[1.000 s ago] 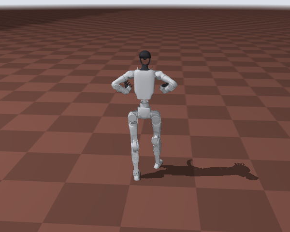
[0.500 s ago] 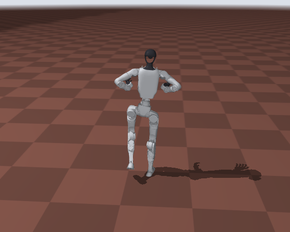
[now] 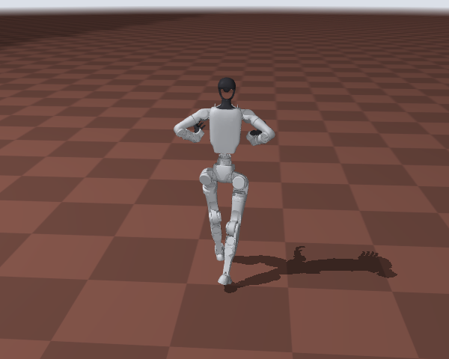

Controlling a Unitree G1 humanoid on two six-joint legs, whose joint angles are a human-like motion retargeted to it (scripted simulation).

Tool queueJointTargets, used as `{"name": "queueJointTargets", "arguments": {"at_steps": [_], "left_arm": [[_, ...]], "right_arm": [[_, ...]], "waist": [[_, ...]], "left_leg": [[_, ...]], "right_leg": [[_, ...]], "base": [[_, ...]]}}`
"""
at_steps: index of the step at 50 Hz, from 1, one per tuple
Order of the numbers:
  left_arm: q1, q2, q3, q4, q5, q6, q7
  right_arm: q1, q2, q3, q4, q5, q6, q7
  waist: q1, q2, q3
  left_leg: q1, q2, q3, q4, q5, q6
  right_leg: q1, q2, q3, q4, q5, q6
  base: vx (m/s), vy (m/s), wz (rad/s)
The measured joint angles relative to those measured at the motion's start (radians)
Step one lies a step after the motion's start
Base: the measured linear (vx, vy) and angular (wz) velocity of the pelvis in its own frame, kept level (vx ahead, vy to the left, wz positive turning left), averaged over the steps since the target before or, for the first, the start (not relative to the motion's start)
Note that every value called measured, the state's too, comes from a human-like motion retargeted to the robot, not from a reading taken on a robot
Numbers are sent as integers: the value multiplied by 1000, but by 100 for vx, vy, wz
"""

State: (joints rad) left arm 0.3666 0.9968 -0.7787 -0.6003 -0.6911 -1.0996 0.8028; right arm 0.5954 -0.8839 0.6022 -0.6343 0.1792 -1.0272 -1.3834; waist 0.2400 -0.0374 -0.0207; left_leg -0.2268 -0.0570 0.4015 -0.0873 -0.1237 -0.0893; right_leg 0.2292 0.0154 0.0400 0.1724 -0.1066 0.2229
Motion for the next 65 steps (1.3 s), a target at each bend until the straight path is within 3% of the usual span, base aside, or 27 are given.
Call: {"name": "queueJointTargets", "arguments": {"at_steps": [5, 8, 12, 15, 18, 22, 25, 27, 30, 35, 38, 41, 43, 46, 49, 52, 55, 57, 59, 60, 61, 62, 63, 64, 65], "left_arm": [[10, -7, -21, 5, -3, -5, -8], [4, -3, -17, 6, 4, 4, 18], [-5, -3, -6, 7, 32, 18, 53], [-3, -8, -5, 9, 58, 22, 67], [-4, -15, -11, 10, 78, 24, 78], [-19, -21, -24, 8, 85, 22, 98], [-31, -19, -31, 12, 83, 18, 114], [-30, -18, -35, 17, 89, 14, 116], [-38, -19, -42, 25, 87, 7, 113], [-57, -18, -62, 38, 81, 10, 101], [-64, -14, -72, 48, 98, 23, 103], [-60, -3, -71, 46, 111, 36, 110], [-50, 2, -63, 39, 107, 40, 112], [-29, 1, -43, 27, 87, 31, 94], [0, -4, -23, 21, 77, 16, 62], [20, -1, 7, 23, 80, 8, 44], [24, 7, 48, 25, 100, 14, 66], [28, 3, 60, 17, 110, 13, 80], [33, -13, 52, 3, 73, -2, 48], [36, -26, 43, -3, 25, -14, 6], [39, -36, 41, 0, -48, -16, -51], [40, -42, 41, 3, -103, -16, -90], [37, -42, 42, 6, -123, -12, -97], [22, -36, 44, 27, -78, 143, -100], [0, -26, 46, 58, -1, 375, -101]], "right_arm": [[16, -5, -9, 6, -19, 9, 10], [13, -13, -23, -1, 14, 12, 16], [13, -20, -58, -12, 44, 14, 27], [26, -21, -82, -18, 35, 15, 30], [39, -23, -102, -22, 24, 17, 31], [44, -30, -120, -23, 21, 41, 32], [32, -34, -117, -27, 18, 75, 33], [25, -31, -102, -29, 9, 82, 31], [7, -26, -83, -26, -1, 81, 24], [-4, -33, -70, -32, -23, 76, 4], [-8, -46, -59, -49, -48, 75, -31], [-9, -58, -44, -69, -58, 80, -64], [-6, -60, -32, -74, -38, 83, -60], [-3, -51, -13, -60, 18, 72, -7], [1, -38, -4, -28, 43, 35, 53], [-13, -39, -24, 9, 7, 5, 85], [-39, -58, -74, 25, -134, 57, 57], [-34, -53, -75, 21, -185, 81, 34], [-15, -13, -25, 30, -23, 28, 131], [-4, 24, 17, 45, 176, -20, 259], [9, 70, 44, 41, 519, -30, 444], [20, 108, 63, 42, 787, -19, 589], [27, 131, 66, 55, 901, 31, 655], [28, 147, 62, 75, 1024, 176, 761], [26, 160, 54, 98, 1151, 369, 888]], "waist": [[-49, 45, -35], [-80, 69, -35], [-129, 86, -14], [-172, 89, 4], [-221, 75, 30], [-294, 26, 87], [-329, -8, 135], [-325, -11, 143], [-312, -3, 128], [-306, -15, 78], [-292, -50, 57], [-270, -75, 22], [-247, -85, 7], [-197, -102, 3], [-144, -123, 7], [-97, -128, 12], [-44, -100, 33], [-12, -58, 63], [6, -19, 99], [11, -4, 119], [8, -3, 124], [6, -4, 126], [5, -7, 123], [5, -12, 120], [4, -16, 117]], "left_leg": [[97, 59, -68, 29, -93, 6], [134, 88, -92, 62, -138, -10], [178, 95, -121, 101, -187, -20], [212, 87, -152, 123, -219, -12], [248, 58, -194, 141, -250, 1], [321, -10, -266, 166, -294, 8], [406, -40, -312, 168, -328, 2], [448, -14, -313, 164, -341, -19], [489, 27, -310, 164, -342, -40], [536, -9, -368, 250, -251, 12], [473, -63, -369, 464, -102, 69], [259, -70, -317, 828, -1, 120], [114, -54, -269, 1022, 5, 161], [-55, -39, -209, 1152, -70, 212], [-164, -57, -179, 1091, -125, 225], [-216, -63, -160, 865, -110, 207], [-187, -27, -121, 495, -28, 163], [-142, 17, -80, 256, 25, 104], [-104, 47, -32, 79, 50, 32], [-85, 56, -8, 6, 58, -6], [-98, 61, 9, 2, 41, -30], [-110, 63, 24, 0, 29, -48], [-116, 62, 34, 0, 28, -55], [-116, 60, 38, 0, 38, -50], [-114, 58, 38, 0, 54, -37]], "right_leg": [[-176, 48, -51, 419, 261, 20], [-334, 18, -129, 665, 249, -34], [-503, -52, -204, 787, 109, -136], [-585, -69, -217, 706, 40, -158], [-620, -86, -218, 498, 36, -138], [-576, -136, -233, 66, 150, -78], [-529, -163, -297, -213, 241, 5], [-548, -129, -341, -260, 220, 39], [-571, -67, -344, -260, 192, 39], [-467, -106, -300, -260, 237, 39], [-375, -182, -293, -260, 174, 32], [-333, -220, -290, -250, 108, 9], [-322, -229, -285, -233, 73, 4], [-314, -233, -262, -209, 36, 15], [-302, -237, -230, -185, 0, 33], [-286, -222, -198, -165, -38, 38], [-250, -169, -160, -152, -79, 25], [-194, -115, -136, -153, -109, 13], [-123, -74, -118, -161, -135, 6], [-84, -60, -110, -167, -145, 1], [-62, -56, -108, -170, -151, -1], [-43, -54, -105, -171, -156, -3], [-30, -55, -101, -169, -157, -7], [-21, -55, -97, -164, -155, -13], [-13, -55, -94, -157, -151, -20]], "base": [[73, 13, 26], [63, 12, 25], [56, 10, 35], [52, 6, 59], [52, 2, 84], [56, -5, 108], [63, -14, 77], [63, -34, 12], [66, -33, 0], [78, -7, 33], [77, -6, 28], [66, -18, 20], [59, -18, 0], [56, -16, -32], [54, -12, -55], [55, -8, -66], [60, -4, -95], [66, 1, -107], [70, 5, -86], [71, 7, -58], [71, 8, -40], [70, 9, -22], [71, 9, -17], [71, 10, -12], [73, 11, -8]]}}
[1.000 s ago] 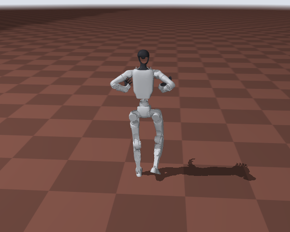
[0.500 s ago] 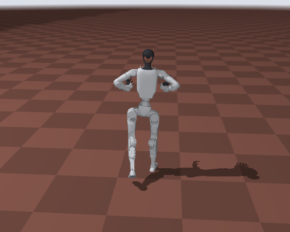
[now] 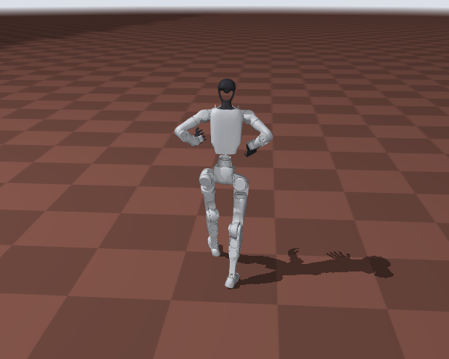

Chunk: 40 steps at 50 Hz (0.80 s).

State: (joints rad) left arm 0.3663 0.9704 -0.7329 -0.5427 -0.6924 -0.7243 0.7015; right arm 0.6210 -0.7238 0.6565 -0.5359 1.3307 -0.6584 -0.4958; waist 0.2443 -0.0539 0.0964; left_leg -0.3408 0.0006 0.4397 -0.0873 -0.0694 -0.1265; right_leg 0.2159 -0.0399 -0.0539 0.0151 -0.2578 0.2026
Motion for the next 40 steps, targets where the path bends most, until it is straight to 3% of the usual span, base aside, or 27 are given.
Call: {"name": "queueJointTargets", "arguments": {"at_steps": [2, 5, 10, 13, 17, 20, 22, 25, 28, 30, 32, 35, 37, 40], "left_arm": [[-6, 3, -9, -16, 18, 59, 30], [-8, 2, -26, -38, 20, 80, 45], [0, -1, -68, -54, -21, 75, -5], [-16, 5, -85, -54, -55, 109, -32], [-39, 8, -97, -48, -78, 134, -46], [-44, 5, -102, -44, -78, 113, -38], [-49, 1, -104, -43, -80, 65, -26], [-60, -6, -111, -39, -91, -34, -1], [-66, -10, -118, -35, -122, -108, 28], [-70, -5, -123, -25, -118, -103, 18], [-75, 2, -124, -15, -106, -35, -9], [-79, -2, -121, -11, -116, 55, -37], [-80, -3, -116, -9, -115, 92, -33], [-76, -2, -107, -6, -94, 111, -3]], "right_arm": [[20, 23, -8, 25, 113, 64, 53], [56, 42, -27, 34, 226, 84, 99], [119, 30, -49, 17, 346, 132, 177], [125, 18, -72, 17, 384, 185, 197], [123, 16, -99, 22, 400, 208, 201], [128, 14, -109, 18, 389, 167, 193], [126, 4, -113, 13, 376, 87, 176], [114, -21, -108, -3, 363, -83, 125], [113, -13, -89, -11, 472, -220, 76], [96, -17, -66, -14, 461, -184, 94], [74, -20, -53, -8, 360, -15, 118], [73, 16, -53, 11, 369, 162, 129], [72, 27, -57, 21, 380, 208, 130], [70, 31, -53, 20, 394, 194, 120]], "waist": [[-5, -4, -11], [-19, -3, -26], [-54, 41, -56], [-87, 63, -68], [-135, 84, -63], [-166, 90, -53], [-191, 84, -46], [-242, 60, -30], [-297, 25, 6], [-309, 9, 27], [-300, 10, 27], [-292, 8, 10], [-284, -3, -6], [-263, -28, -26]], "left_leg": [[31, -4, -10, 0, 28, 23], [99, -2, -32, 0, 11, 47], [209, 50, -76, 22, -93, 45], [232, 70, -102, 49, -135, 36], [264, 76, -135, 78, -185, 31], [298, 68, -157, 94, -222, 35], [317, 49, -176, 105, -246, 37], [355, 1, -217, 126, -286, 37], [434, -42, -267, 140, -334, 34], [495, -45, -284, 138, -357, 38], [534, -10, -281, 137, -364, 28], [578, -11, -307, 154, -358, 51], [595, -35, -332, 194, -329, 81], [582, -63, -343, 332, -233, 126]], "right_leg": [[14, 1, 10, 36, 27, -18], [13, 6, 9, 147, 133, -45], [-176, 26, -51, 611, 386, -78], [-349, 19, -89, 856, 389, -91], [-521, -4, -136, 947, 284, -119], [-594, -30, -174, 843, 213, -128], [-613, -55, -202, 686, 205, -123], [-585, -92, -235, 334, 274, -97], [-516, -119, -235, -18, 379, -17], [-517, -121, -210, -102, 375, 59], [-543, -76, -168, -102, 354, 59], [-522, -70, -120, -102, 402, 59], [-476, -101, -112, -102, 428, 59], [-390, -148, -116, -102, 379, 46]], "base": [[75, 13, -4], [79, 16, 7], [73, 18, 12], [61, 15, 28], [56, 10, 36], [54, 6, 42], [53, 3, 63], [57, -2, 93], [65, -10, 99], [67, -20, 47], [66, -33, 10], [71, -17, 25], [74, -9, 33], [75, -18, 22]]}}
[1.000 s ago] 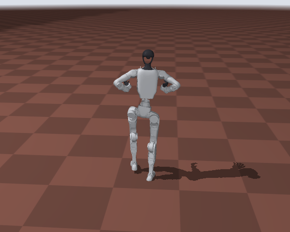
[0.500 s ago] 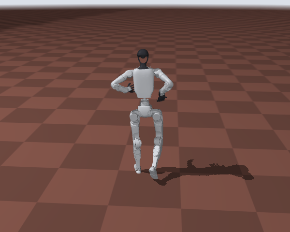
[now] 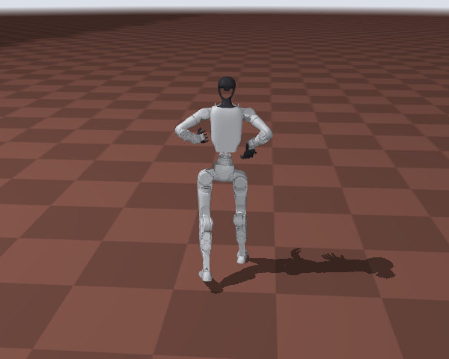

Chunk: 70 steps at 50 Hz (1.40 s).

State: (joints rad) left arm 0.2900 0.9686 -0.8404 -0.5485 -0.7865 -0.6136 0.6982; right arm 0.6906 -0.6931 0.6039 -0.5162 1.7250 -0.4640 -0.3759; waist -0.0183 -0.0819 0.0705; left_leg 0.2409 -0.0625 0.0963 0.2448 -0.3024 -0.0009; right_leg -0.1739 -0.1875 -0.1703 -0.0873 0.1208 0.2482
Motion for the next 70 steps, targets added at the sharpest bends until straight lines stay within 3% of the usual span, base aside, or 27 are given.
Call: {"name": "queueJointTargets", "arguments": {"at_steps": [5, 10, 13, 17, 21, 25, 29, 32, 35, 38, 40, 45, 48, 52, 55, 58, 63, 66, 70], "left_arm": [[23, 11, 12, 1, 50, 10, 58], [48, 13, 27, -8, 41, 7, 49], [61, 11, 42, -11, 29, -7, 26], [70, 10, 75, -9, 22, 3, 26], [70, 10, 108, -18, 22, 16, 40], [61, 8, 113, -21, 20, 24, 32], [43, 3, 93, -21, 10, 20, 12], [41, -5, 71, -26, 2, -20, -13], [50, -17, 47, -26, -10, -70, -46], [47, -18, 36, -18, -12, -38, -48], [43, -12, 35, -15, -6, 6, -31], [41, -17, 42, -11, 9, 72, 6], [49, -32, 42, -7, 0, 60, 2], [59, -48, 40, -2, -28, 28, -15], [56, -49, 37, -1, -55, 9, -16], [57, -38, 40, 1, -59, -20, -3], [65, -30, 48, 9, -68, -79, -11], [72, -31, 55, 14, -66, -65, -7], [85, -31, 62, 13, -44, -43, 6]], "right_arm": [[-1, -8, 28, -20, 8, -69, -40], [-6, -14, 62, -21, 3, -71, -57], [-10, -11, 77, -19, -1, -72, -43], [-19, -1, 79, -13, -18, -64, -40], [-33, 10, 67, -6, -43, -56, -49], [-43, 16, 59, 2, -41, -53, -58], [-40, 24, 51, 13, -35, -67, -50], [-19, 30, 38, 14, -41, -105, -20], [10, 31, 32, 13, -34, -127, 33], [17, 33, 26, 23, 1, -70, 56], [18, 37, 18, 31, 17, -29, 45], [13, 46, -4, 40, 10, -6, 14], [20, 48, -10, 33, -2, -25, 13], [35, 46, -16, 22, -6, -39, 15], [39, 42, -18, 18, -5, -30, -1], [29, 41, 3, 11, -15, -30, -14], [-2, 42, 44, 6, -22, -36, 4], [0, 42, 42, 3, -14, -28, 3], [16, 46, 36, -11, 4, -49, -4]], "waist": [[38, -40, -42], [116, -62, -60], [174, -71, -58], [244, -46, -45], [292, 32, -11], [286, 74, 6], [261, 69, -23], [236, 75, -51], [218, 102, -78], [205, 118, -102], [195, 128, -102], [162, 146, -69], [135, 153, -48], [93, 141, -19], [51, 108, 21], [29, 83, 62], [58, 96, 72], [85, 78, 56], [117, 38, 31]], "left_leg": [[-284, 4, 54, 546, 157, 92], [-550, -4, 123, 781, 77, 156], [-635, -37, 150, 671, 37, 150], [-639, -34, 225, 283, 58, 112], [-553, 22, 417, -157, 134, 0], [-523, 33, 565, -332, 164, -116], [-494, 22, 513, -332, 167, -106], [-430, 24, 449, -332, 140, -83], [-355, 53, 391, -331, 97, -73], [-333, 78, 329, -293, 55, -68], [-316, 85, 287, -267, 30, -71], [-272, 70, 174, -210, -25, -64], [-247, 50, 87, -188, -46, -53], [-205, 4, -41, -173, -66, -48], [-147, -54, -150, -167, -81, -51], [-70, -69, -243, -176, -94, -57], [9, 5, -320, -176, -98, -76], [31, -29, -371, -158, -61, -43], [1, -90, -365, -50, 45, -21]], "right_leg": [[91, -55, -23, 24, -122, -32], [121, -71, -33, 50, -179, -7], [129, -66, -23, 70, -208, 6], [153, -16, -5, 92, -247, -16], [245, 93, -2, 94, -298, -53], [350, 159, -16, 84, -333, -65], [397, 178, -25, 127, -313, -77], [407, 190, -37, 229, -219, -94], [342, 201, -40, 468, -69, -108], [169, 199, -8, 790, 2, -89], [67, 195, 9, 947, -12, -98], [-127, 124, 5, 1085, -138, -206], [-196, 100, 13, 982, -173, -220], [-199, 67, 30, 627, -144, -178], [-123, 14, 50, 251, -56, -107], [-72, -8, 88, 32, -22, 3], [-40, 78, 185, 0, -13, 14], [12, 39, 178, 1, -2, 14], [84, -51, 110, 12, -85, 14]], "base": [[65, -22, 33], [54, -15, 8], [50, -10, -21], [52, -6, -36], [59, -1, -40], [62, 2, 9], [66, 6, 37], [72, 10, 60], [70, 13, 67], [60, 12, 75], [55, 11, 93], [48, 10, 119], [44, 4, 155], [45, -3, 184], [51, -11, 213], [54, -21, 178], [55, -35, 101], [55, -14, 84], [53, -14, 97]]}}
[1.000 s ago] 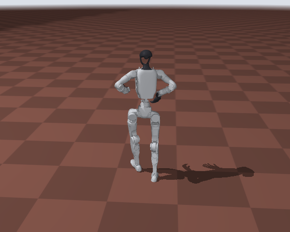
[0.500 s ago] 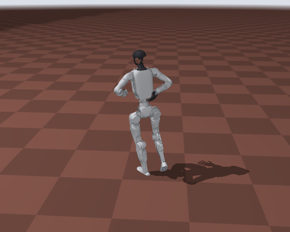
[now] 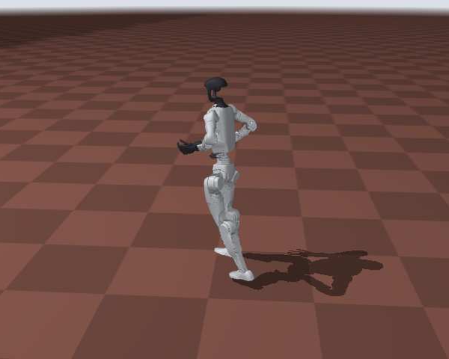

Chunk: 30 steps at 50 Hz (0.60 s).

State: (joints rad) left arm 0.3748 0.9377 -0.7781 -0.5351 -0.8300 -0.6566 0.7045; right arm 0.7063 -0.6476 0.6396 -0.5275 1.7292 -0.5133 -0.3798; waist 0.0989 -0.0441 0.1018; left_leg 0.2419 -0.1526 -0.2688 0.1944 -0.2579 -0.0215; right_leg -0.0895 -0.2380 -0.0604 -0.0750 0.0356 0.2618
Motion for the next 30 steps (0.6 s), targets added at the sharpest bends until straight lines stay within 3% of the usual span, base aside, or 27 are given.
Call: {"name": "queueJointTargets", "arguments": {"at_steps": [3, 5, 10, 12, 13, 14, 15, 17, 19, 22, 24, 30], "left_arm": [[-5, 7, -6, 3, 16, -5, -9], [-7, 18, -7, 2, 21, -8, -24], [-7, 48, 8, -11, 41, -36, -46], [-2, 42, 27, -11, 49, -134, -15], [3, 36, 36, -11, 50, -211, 13], [4, 35, 44, -7, 71, -237, 34], [2, 36, 51, -2, 102, -236, 51], [-4, 40, 72, -4, 182, -224, 143], [0, 43, 88, -9, 216, -237, 195], [12, 36, 95, -15, 228, -254, 215], [20, 25, 92, -17, 221, -263, 210], [28, 4, 67, -24, 170, -313, 176]], "right_arm": [[-3, -11, 2, -9, -18, -38, -3], [-12, -27, 3, -8, -63, -39, -7], [-47, -71, -2, 3, -214, -52, 8], [-66, -88, -16, 12, -348, -224, -56], [-72, -100, -21, 15, -416, -363, -117], [-84, -119, -32, 12, -562, -409, -189], [-99, -142, -46, 7, -748, -410, -266], [-134, -198, -86, -49, -1205, -358, -602], [-156, -235, -96, -98, -1411, -336, -803], [-172, -253, -77, -133, -1499, -342, -928], [-176, -257, -58, -137, -1512, -358, -964], [-159, -263, -45, -118, -1521, -416, -991]], "waist": [[-3, -43, -31], [-10, -57, -67], [32, -81, -99], [70, -80, -101], [89, -78, -100], [110, -75, -94], [132, -71, -85], [171, -35, -68], [192, 9, -68], [199, 53, -78], [196, 60, -89], [165, 47, -143]], "left_leg": [[-178, -25, 139, 288, 68, 15], [-339, 12, 277, 505, 76, 45], [-536, 123, 594, 683, -57, 154], [-565, 110, 656, 594, -83, 141], [-565, 91, 678, 514, -79, 123], [-552, 69, 699, 409, -62, 104], [-534, 44, 720, 291, -39, 84], [-484, 27, 778, 53, 0, 31], [-460, 38, 867, -115, 11, -27], [-453, 49, 1000, -261, 22, -102], [-458, 52, 1019, -282, 34, -121], [-401, 62, 866, -282, 25, -67]], "right_leg": [[28, -63, -78, 19, -50, -5], [28, -82, -144, 32, -70, -20], [46, -103, -272, 62, -107, -47], [50, -95, -302, 69, -115, -47], [58, -91, -315, 71, -119, -46], [70, -86, -327, 72, -123, -46], [84, -79, -340, 72, -127, -46], [126, -33, -372, 67, -139, -45], [170, 31, -414, 62, -157, -43], [230, 108, -471, 59, -180, -39], [262, 136, -495, 63, -187, -41], [314, 160, -537, 171, -116, -90]], "base": [[45, -22, 155], [38, -22, 181], [34, -18, 136], [33, -12, 79], [34, -9, 64], [34, -7, 55], [35, -5, 50], [36, -3, 54], [38, -3, 76], [41, -2, 89], [44, -2, 80], [53, 4, 74]]}}
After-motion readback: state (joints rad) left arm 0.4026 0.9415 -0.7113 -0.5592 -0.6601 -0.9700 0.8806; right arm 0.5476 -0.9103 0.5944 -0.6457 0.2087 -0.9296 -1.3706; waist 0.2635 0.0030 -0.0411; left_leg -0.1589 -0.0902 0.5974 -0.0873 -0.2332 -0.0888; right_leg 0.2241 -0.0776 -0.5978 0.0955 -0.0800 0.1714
